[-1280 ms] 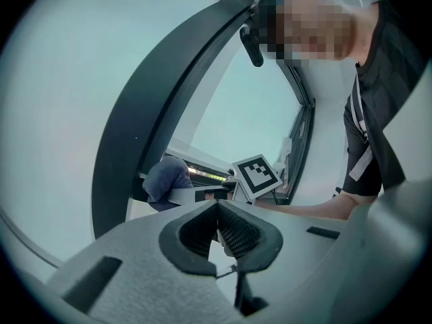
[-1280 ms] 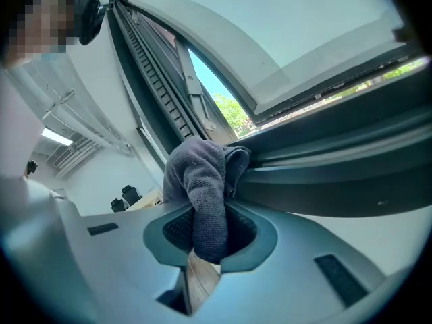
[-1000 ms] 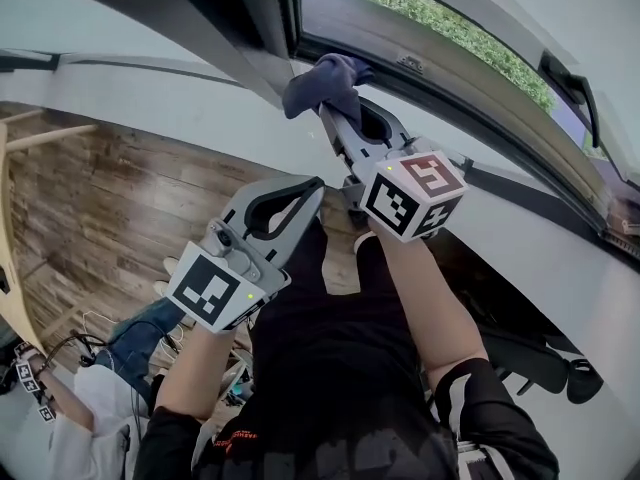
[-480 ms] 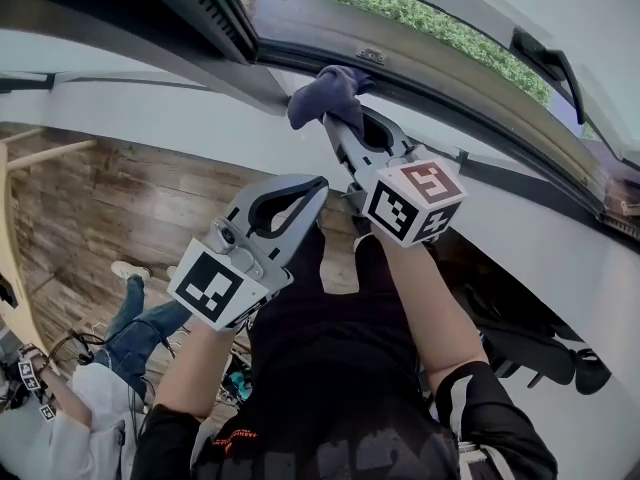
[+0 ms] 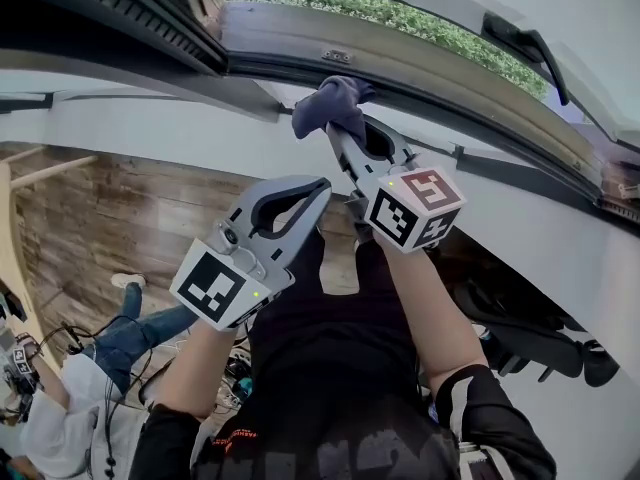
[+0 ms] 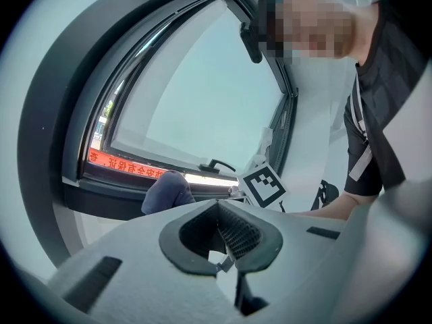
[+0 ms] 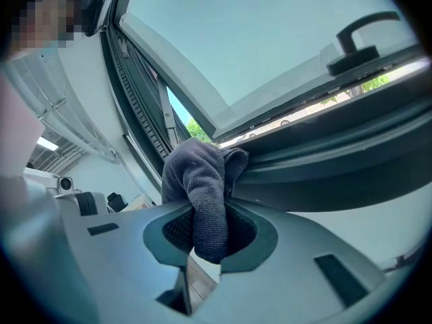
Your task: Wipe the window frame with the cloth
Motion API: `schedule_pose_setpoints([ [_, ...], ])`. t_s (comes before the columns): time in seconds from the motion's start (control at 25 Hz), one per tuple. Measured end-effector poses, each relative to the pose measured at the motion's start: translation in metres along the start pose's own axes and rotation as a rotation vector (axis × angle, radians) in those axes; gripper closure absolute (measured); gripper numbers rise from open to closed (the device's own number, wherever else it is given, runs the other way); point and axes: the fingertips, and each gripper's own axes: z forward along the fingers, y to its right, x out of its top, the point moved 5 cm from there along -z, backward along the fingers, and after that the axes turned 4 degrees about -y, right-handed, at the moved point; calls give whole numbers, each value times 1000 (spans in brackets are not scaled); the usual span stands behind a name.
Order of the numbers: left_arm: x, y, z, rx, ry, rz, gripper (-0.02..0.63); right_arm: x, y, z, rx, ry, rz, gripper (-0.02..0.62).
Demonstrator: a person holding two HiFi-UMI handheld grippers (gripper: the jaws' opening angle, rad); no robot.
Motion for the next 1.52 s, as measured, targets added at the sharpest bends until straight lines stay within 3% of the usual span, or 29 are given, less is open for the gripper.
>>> schedule_pose_setpoints([
  [0.36,6,13,16,-29,-10,21,588,0,15,-22,-29,15,17,538],
  [0.52,10,15,22,-52,17,73,588,0,21,-29,-45,27,25,539],
  [0.72,11,20,27,-68,-7,54,588,0,28,-40,-71,38,34,539],
  [0.92,17,22,26,-76,33,96,588,2,26,-47,-83,41,34,539],
  [1.12,32,19,10,-41,35,59,588,17,4,-49,-55,50,-4,539],
  [1.52,82,7,-51,35,187,148,588,82,-73,-34,34,119,-138,538],
])
